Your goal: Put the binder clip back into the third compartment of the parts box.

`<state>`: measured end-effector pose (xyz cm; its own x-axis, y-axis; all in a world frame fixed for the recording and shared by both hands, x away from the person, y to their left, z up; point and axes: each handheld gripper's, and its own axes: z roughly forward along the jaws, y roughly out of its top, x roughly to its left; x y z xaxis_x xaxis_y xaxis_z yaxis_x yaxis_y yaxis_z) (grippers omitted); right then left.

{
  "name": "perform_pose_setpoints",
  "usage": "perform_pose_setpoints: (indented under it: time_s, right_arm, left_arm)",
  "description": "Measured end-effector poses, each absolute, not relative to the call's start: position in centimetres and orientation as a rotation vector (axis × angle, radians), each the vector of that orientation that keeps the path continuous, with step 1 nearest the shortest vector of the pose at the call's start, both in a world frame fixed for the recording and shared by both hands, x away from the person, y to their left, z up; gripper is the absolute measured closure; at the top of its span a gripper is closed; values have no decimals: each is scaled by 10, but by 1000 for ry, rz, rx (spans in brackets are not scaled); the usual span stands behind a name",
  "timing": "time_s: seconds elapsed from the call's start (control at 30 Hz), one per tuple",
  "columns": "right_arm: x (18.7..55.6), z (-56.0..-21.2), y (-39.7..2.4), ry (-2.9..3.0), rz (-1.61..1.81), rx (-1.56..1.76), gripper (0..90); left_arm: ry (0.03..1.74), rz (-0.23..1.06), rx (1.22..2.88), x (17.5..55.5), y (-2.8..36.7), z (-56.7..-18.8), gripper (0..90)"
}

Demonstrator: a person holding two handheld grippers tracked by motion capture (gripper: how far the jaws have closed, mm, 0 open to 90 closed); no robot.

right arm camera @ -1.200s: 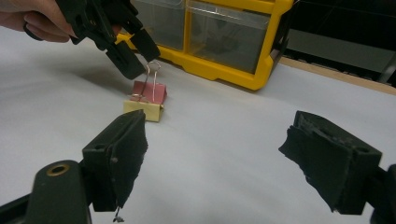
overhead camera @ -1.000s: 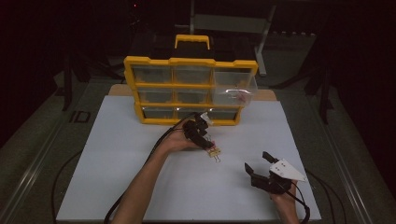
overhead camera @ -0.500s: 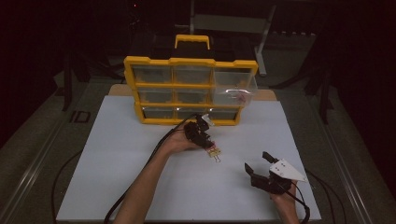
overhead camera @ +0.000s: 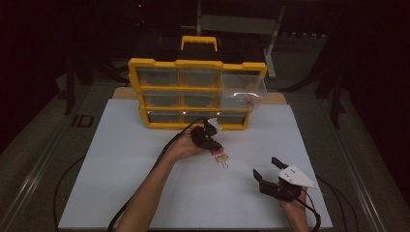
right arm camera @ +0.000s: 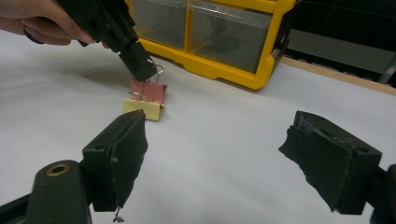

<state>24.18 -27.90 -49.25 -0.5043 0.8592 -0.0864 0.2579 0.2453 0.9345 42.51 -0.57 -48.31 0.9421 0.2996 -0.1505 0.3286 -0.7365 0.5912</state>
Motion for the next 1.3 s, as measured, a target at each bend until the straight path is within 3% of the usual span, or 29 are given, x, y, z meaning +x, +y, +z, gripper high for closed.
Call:
perform_pose_setpoints:
  time_s: [1.3]
  right_arm:
    - [241, -493, -277, 1909, 1240, 1005, 186]
  left_arm:
    - [341, 68, 2397, 401, 15, -437, 892]
